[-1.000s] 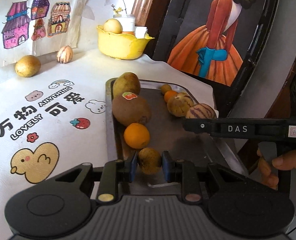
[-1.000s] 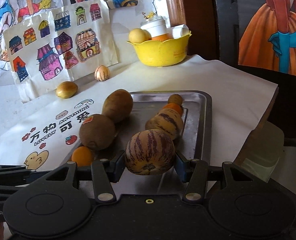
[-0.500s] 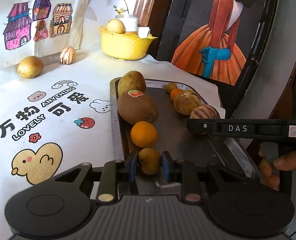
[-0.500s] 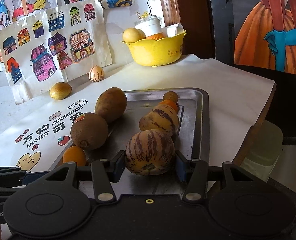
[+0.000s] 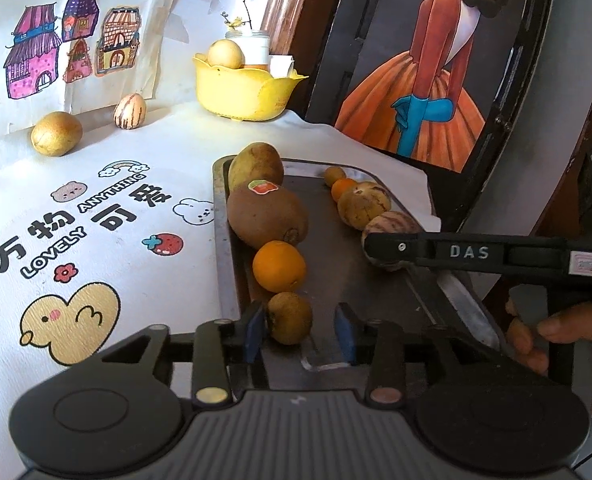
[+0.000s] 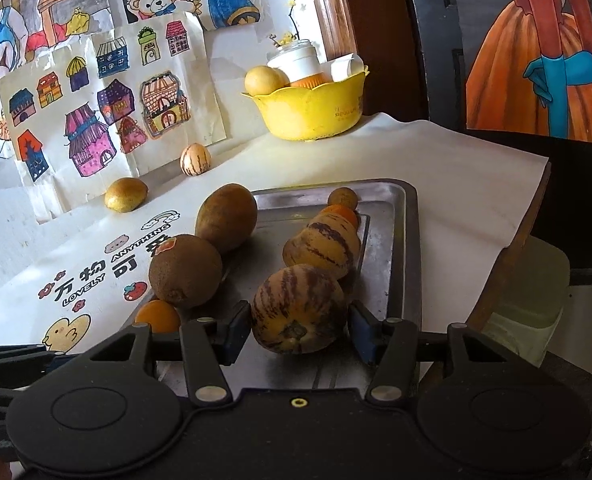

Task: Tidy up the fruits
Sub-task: 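Open both grippers to drop the fruits into the tray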

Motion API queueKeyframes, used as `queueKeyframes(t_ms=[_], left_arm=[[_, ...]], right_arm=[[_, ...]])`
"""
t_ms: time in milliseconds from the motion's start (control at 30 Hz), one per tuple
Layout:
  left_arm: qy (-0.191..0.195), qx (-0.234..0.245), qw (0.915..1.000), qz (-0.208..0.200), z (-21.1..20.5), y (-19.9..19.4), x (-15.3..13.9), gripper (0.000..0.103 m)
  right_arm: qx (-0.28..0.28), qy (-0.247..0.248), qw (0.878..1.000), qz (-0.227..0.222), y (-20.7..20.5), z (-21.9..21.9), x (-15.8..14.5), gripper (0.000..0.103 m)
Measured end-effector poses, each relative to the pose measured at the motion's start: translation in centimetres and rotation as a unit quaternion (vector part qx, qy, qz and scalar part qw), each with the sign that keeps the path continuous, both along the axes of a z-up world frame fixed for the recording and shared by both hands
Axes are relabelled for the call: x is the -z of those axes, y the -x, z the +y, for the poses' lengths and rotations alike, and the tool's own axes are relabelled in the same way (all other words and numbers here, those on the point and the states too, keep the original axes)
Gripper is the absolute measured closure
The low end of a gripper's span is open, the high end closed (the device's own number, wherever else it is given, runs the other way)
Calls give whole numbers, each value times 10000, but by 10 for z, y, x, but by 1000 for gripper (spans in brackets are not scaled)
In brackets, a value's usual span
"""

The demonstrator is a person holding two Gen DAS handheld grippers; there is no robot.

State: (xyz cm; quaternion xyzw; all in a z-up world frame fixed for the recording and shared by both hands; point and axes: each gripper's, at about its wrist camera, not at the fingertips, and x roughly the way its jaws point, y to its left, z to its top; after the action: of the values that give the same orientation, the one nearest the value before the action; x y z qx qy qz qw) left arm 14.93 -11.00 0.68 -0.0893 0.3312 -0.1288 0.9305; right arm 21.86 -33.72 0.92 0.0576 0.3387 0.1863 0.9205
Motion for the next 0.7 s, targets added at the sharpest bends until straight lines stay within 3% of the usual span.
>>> queueKeyframes(t_ms=[67,133,167,267,400,533,700], left_arm=[[24,-9,10000,-46,-1,5,-4,47],[-83,2,9997,-214,-4,16,-12,29],[-154,0,9993,-331,-5,22,-15,25],[-226,-37,9981,-571,-2,39,-25,20],[-4,-284,9974,-667,11,54,-35,6],[42,-562,9961,-674,25,61,-40,1],[133,-886,9947,-511,44,66,-37,0]], right_arm=[[24,-16,10000,-12,2,-1,-2,45],[53,-74,9999,-43,5,-3,-5,40],[54,-126,9999,-76,7,-4,-7,39],[130,-224,9994,-250,16,-6,-14,27],[211,-280,9981,-498,34,-6,-21,16],[379,-355,9960,-726,55,-6,-26,1],[414,-13,9954,-860,77,3,-29,1]])
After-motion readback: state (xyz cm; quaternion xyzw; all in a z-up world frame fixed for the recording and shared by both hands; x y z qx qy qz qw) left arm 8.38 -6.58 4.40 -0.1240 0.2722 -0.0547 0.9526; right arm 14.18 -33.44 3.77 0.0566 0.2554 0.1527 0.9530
